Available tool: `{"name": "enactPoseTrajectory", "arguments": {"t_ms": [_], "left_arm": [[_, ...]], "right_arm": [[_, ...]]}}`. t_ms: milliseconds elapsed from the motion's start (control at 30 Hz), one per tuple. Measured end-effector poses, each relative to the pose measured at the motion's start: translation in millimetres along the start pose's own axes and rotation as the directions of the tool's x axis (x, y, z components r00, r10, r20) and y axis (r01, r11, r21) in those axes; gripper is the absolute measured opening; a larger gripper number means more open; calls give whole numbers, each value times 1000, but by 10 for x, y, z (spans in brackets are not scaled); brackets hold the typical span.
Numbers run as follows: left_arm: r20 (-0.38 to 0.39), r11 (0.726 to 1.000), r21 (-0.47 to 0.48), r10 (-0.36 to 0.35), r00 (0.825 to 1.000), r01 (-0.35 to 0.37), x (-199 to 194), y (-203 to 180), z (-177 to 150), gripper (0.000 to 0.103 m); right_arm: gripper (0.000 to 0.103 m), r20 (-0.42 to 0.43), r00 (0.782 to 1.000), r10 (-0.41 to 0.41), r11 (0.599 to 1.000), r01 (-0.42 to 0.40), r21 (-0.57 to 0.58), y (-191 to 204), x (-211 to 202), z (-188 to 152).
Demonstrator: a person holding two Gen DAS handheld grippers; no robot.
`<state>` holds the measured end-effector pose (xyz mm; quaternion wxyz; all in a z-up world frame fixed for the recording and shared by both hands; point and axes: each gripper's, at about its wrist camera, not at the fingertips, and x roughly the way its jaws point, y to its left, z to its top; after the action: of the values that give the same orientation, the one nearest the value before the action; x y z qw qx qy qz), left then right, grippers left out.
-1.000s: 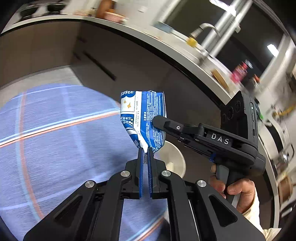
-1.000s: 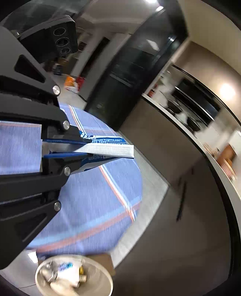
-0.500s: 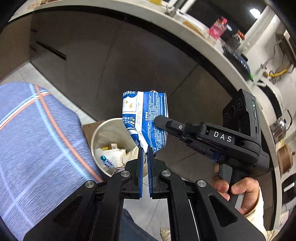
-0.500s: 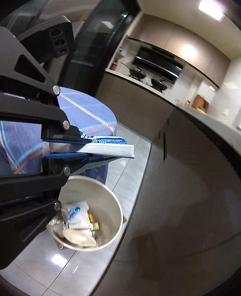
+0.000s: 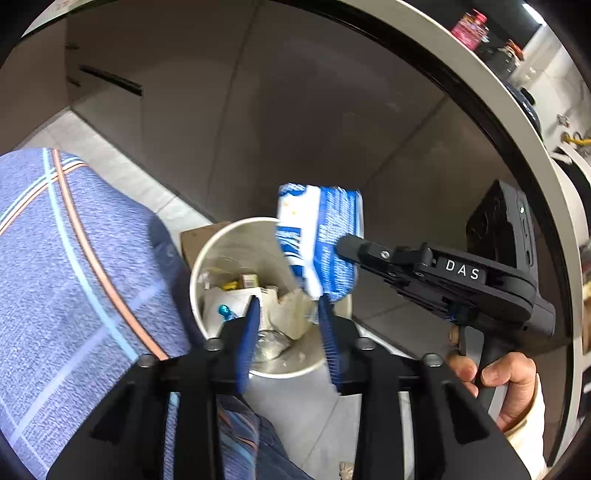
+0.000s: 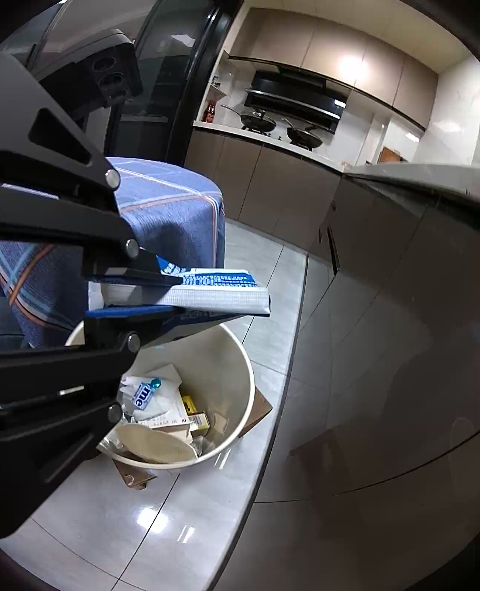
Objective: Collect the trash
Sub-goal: 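Carry the packet in the right tool over the white bin, then open the right tool to drop the packet into the bin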
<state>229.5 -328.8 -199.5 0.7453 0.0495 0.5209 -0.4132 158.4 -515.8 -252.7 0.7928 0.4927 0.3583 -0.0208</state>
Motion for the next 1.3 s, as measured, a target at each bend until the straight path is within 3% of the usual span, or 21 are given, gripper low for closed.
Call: {"name": "enactPoseTrajectory", "arguments": {"t_ms": [267,367,433,500,833,967,1067,1200,1300], "left_arm": [[37,999,-43,16,999,-14,-112,211,122,39],[40,999,-46,21,999,-19,-110,217,167,46],[45,998,-51,23,999,-20,-122,220,192,51],[49,998,-57,29,998,-26,-143,219,197,56],[79,998,-62,35,996,-30,-275,228,249,65],[103,997,-67,53,993,-46,-408,201,254,83],[148,996,-63,75,986,-66,-572,153,260,92],[184,993,-35,119,976,-114,-787,31,240,94],[212,986,-35,164,963,-161,-977,-51,196,94]], "right_arm": [[16,-21,999,-46,997,47,53,-220,177,67],[42,-27,999,-45,995,48,85,-294,214,62],[46,-25,999,-46,994,48,94,-336,217,62],[66,-17,999,-45,994,46,103,-374,195,61],[98,47,999,-17,995,12,96,-325,-31,94],[100,66,998,-15,996,9,90,-294,-134,105],[100,86,995,-55,998,52,34,-196,-282,88],[100,111,984,-138,986,147,-80,50,-487,32],[100,161,962,-219,942,252,-220,343,-672,-63]]}}
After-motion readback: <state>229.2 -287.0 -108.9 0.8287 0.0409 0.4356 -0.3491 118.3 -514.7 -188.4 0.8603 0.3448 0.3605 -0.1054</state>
